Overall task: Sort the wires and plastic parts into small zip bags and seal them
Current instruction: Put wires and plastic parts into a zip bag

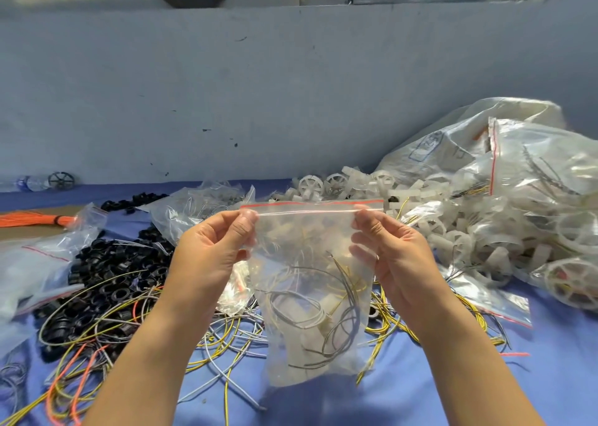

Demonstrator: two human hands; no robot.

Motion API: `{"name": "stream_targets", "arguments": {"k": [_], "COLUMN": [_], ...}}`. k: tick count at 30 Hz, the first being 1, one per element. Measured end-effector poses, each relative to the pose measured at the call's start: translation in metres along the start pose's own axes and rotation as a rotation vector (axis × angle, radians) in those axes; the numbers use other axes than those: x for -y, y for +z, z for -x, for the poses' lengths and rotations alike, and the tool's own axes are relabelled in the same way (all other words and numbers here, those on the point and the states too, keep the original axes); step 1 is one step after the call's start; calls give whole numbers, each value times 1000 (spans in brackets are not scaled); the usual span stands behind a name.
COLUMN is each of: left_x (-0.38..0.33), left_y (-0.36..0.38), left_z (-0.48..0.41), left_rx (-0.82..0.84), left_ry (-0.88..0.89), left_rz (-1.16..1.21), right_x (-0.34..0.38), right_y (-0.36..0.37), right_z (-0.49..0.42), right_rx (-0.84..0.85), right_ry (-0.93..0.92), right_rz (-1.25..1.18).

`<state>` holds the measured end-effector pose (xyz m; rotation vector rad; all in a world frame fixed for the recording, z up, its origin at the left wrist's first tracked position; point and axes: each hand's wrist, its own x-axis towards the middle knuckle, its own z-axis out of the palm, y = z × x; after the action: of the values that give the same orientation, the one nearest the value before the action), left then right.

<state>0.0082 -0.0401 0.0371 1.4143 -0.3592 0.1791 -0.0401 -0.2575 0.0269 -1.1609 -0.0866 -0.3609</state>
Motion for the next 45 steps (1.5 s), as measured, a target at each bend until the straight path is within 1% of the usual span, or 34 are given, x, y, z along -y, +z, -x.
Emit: {"name": "stream_targets", "arguments": {"k": [4, 7, 16, 22, 31, 33, 34, 35, 37, 38, 39, 40, 41, 43, 45], "left_x": [0, -1, 0, -2, -3, -3, -4, -5, -8, -10, -11, -13, -14, -16, -17], "left_y": [-2, -3, -3, 2, 4, 5, 5, 6, 7, 7, 7, 7, 8, 10, 11], "left_z": [0, 1, 3, 6, 9, 9, 10, 12, 14, 14, 15, 15, 16, 17, 20], "left_rx": [64, 108, 42, 127, 90, 95, 104, 114, 139, 154, 176, 201, 222, 238, 241], "left_ry": [-29, -31, 97, 32, 83, 95, 102, 110, 133, 145, 161, 178, 195, 230, 294], "left_rz": [39, 14, -61, -23, -32, -34, -40, -51, -84, -101, -116, -129, -144, -198, -304], "right_x": [-2, -2, 2, 5, 6, 6, 7, 9, 18, 24, 30, 35, 39, 42, 41], "right_y": [1, 1, 4, 6, 4, 4, 5, 6, 10, 13, 19, 25, 31, 39, 42], "right_z": [-1, -1, 2, 3, 3, 2, 2, 2, 3, 5, 7, 9, 11, 15, 18], "right_rx": [0, 11, 1, 11, 53, 34, -1, -55, -152, -140, -82, -2, 81, 200, 221], "right_ry": [8, 8, 3, 5, 0, -27, -64, -132, -383, -534, -655, -707, -702, -643, -624], "right_rz": [-20, -13, -4, 34, 42, 54, 106, 235, 679, 932, 1128, 1248, 1305, 1322, 1296]}}
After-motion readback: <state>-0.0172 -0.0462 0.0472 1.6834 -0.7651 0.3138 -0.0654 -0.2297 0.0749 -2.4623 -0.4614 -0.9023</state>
